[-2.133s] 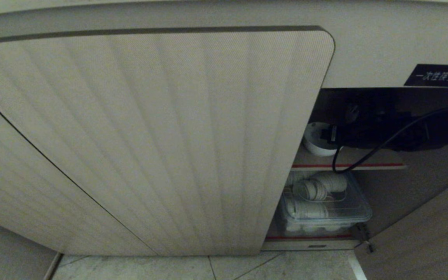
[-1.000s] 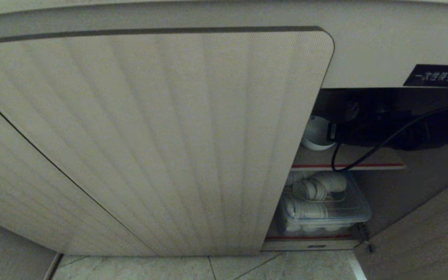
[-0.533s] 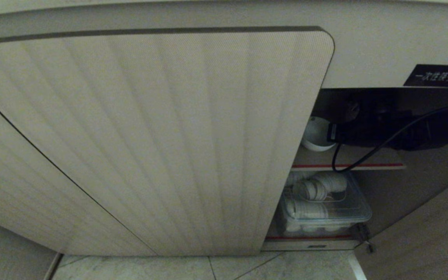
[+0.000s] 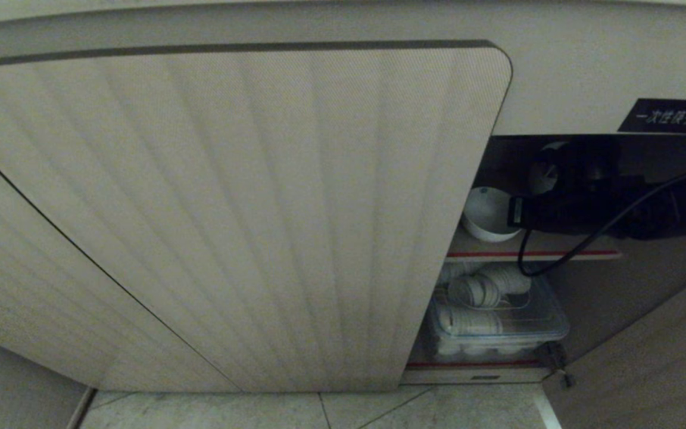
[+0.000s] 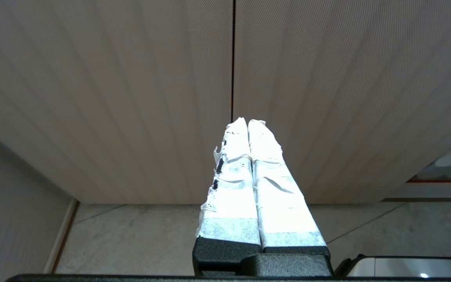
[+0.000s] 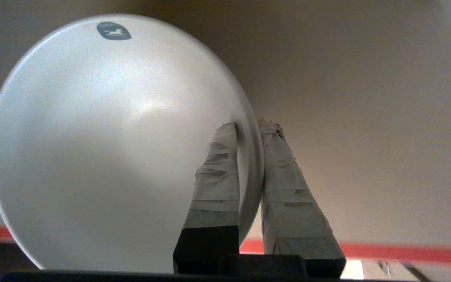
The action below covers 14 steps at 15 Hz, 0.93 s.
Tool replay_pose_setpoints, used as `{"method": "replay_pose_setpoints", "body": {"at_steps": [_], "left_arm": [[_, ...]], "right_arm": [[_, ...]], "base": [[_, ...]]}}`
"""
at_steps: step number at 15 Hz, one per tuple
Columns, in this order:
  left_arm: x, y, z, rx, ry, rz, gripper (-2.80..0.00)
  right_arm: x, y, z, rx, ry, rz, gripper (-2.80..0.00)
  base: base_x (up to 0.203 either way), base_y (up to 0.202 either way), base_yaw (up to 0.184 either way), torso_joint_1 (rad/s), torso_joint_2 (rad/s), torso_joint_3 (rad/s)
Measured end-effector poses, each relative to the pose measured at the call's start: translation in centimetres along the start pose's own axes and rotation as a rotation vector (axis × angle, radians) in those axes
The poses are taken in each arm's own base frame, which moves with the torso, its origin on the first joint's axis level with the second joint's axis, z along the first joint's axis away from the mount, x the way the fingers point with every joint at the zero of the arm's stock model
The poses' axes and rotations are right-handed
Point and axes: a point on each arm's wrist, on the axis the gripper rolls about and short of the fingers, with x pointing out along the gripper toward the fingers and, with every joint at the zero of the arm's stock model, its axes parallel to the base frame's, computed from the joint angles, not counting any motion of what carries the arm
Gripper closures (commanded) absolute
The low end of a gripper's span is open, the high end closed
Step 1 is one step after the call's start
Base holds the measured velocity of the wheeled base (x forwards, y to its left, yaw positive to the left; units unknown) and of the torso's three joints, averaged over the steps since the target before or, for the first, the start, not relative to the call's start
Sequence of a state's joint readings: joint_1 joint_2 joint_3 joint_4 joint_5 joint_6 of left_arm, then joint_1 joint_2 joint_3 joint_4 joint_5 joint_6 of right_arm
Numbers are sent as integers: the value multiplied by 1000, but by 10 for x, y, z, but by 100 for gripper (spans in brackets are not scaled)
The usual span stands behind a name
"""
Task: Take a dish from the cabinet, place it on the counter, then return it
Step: Take the bowl from the cabinet
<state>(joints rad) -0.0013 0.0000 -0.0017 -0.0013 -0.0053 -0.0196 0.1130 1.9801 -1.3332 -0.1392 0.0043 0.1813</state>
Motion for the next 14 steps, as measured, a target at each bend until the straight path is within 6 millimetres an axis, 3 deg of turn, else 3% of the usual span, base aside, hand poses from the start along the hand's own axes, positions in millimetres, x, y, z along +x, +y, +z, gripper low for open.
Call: {"method": "replay_pose_setpoints", "body": {"at_steps": [14], "left_arm": [[0, 0, 0, 0, 0, 0, 0]], "right_arm": [[-35, -3, -15, 0, 24, -4, 0]], "base": [[0, 0, 0, 0, 0, 0]]}}
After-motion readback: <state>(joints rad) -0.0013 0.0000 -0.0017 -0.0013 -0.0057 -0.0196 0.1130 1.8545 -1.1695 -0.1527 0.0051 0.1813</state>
